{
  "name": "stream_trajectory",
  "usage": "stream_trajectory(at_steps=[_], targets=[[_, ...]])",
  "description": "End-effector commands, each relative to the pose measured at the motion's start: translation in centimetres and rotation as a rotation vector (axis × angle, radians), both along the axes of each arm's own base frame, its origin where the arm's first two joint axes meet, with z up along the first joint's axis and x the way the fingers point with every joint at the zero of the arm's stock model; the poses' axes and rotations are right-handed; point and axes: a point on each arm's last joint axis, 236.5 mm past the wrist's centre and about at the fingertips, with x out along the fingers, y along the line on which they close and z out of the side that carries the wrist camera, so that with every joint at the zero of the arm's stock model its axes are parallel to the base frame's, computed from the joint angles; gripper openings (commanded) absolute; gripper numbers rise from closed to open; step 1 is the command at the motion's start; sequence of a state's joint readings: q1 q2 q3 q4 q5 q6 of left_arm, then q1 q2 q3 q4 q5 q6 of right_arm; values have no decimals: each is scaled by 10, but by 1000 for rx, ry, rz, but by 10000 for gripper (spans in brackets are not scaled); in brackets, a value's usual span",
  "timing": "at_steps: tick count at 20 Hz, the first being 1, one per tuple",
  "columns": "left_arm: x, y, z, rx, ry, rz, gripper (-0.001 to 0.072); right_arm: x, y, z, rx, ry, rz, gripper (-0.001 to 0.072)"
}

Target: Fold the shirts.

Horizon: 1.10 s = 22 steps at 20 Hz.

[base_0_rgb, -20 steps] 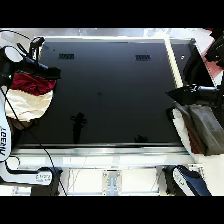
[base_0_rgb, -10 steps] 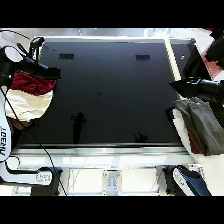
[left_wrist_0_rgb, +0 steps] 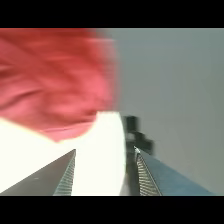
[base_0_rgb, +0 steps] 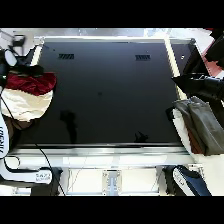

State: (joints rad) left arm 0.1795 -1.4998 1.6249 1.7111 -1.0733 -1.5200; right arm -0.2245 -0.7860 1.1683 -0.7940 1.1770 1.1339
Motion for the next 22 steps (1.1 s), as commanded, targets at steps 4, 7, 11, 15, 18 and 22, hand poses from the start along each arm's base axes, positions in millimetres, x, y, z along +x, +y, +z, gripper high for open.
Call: stream_trajectory(at_steps=[4,7,11,15,18,22], targets=[[-118,176,-27,-64,75,711,435,6,-4,5,5,-27,-24,333],[-163,214,-52,-94,111,851,436,7,-5,6,25,-20,-41,333],[-174,231,-74,-147,98,901,435,7,-5,6,30,-17,-45,333],[-139,220,-102,-301,30,889,435,7,-4,7,35,-15,-45,333],[-117,210,-121,-410,-3,890,436,7,-4,7,51,-5,-54,333],[-118,204,-151,-446,58,902,436,7,-4,7,51,-6,-54,333]])
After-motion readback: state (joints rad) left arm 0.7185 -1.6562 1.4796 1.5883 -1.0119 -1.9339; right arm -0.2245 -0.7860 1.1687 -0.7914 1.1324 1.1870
